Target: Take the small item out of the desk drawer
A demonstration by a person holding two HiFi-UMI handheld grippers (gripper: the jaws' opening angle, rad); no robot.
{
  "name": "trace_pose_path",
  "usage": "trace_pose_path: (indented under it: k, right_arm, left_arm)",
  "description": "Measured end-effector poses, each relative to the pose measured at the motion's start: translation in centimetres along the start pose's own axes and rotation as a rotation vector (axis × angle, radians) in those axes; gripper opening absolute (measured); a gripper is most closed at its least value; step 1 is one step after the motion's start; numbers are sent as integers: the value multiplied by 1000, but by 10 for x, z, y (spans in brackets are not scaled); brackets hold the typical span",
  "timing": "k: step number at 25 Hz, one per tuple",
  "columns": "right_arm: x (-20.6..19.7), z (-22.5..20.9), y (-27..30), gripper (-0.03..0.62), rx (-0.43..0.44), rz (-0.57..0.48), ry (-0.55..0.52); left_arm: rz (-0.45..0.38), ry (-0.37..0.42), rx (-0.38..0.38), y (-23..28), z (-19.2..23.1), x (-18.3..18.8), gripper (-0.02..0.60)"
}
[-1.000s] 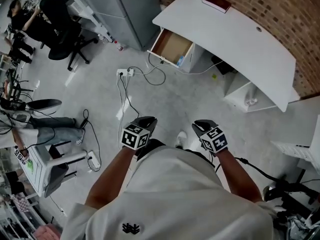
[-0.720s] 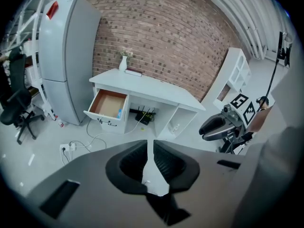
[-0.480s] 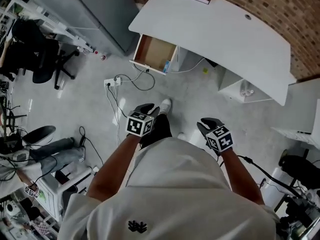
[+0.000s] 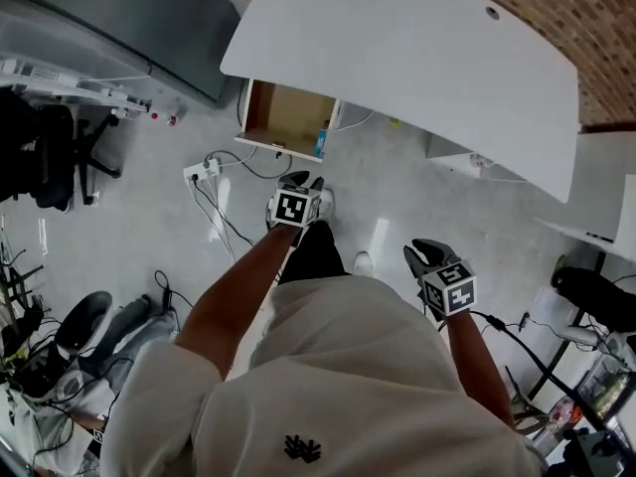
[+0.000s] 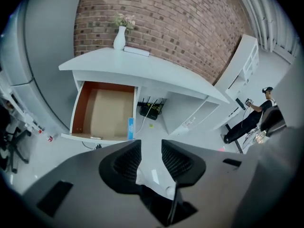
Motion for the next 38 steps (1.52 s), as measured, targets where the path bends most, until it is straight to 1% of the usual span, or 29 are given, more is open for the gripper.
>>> trace_pose_path:
  k: [2,4,8,10,12,17,20,23,25,27,28,31,38]
  right_arm:
    - [2,0,5,112,-25,18,46]
    - [1,0,10,112,-50,39,94]
    - [-6,2,14,112,-85,81,183]
    - [-8,4,15,110,-106,92,230]
    - [-11,6,18,110,-118,100,269]
    - [-9,10,29,109,-127,111,343]
    - [-3,11,35,107,-129,117,364]
    - [-17,12,45,106,-115,138,385]
    - [-20,16,47,104,-117,150,396]
    - [-18,18,49,103,-120,150,401]
    - [-17,18,50,103,-121,150,402]
    - [-14,15,51,101,-120,159,394]
    - [-19,6,48,101,-111,130,356]
  left_arm:
    - [41,12,16,31,21,11,146]
    - [77,23,12,62,37,20,152]
    - [158,42,4,111,57,35,175]
    - [183,52,-4,132,61,41,182]
    - [203,57,5,151,68,46,184]
    - [238,52,23,187,83,55,186]
    - [260,58,33,204,90,57,186]
    - [286,62,33,217,96,58,185]
    - [300,71,25,222,97,57,166]
    - [306,83,16,224,99,57,128]
    - [307,88,12,225,100,57,115]
    - [305,87,15,225,100,58,109]
    - [269,75,61,209,100,60,100]
Point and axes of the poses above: the fingertips, and each gripper's own axes: y forward along the fingers, z to its left, x out of its top, the point moved 8 cm from there along -y, backward along the fingers, and after that the axes turned 3 degrees about -y, right-handed, at the moved point
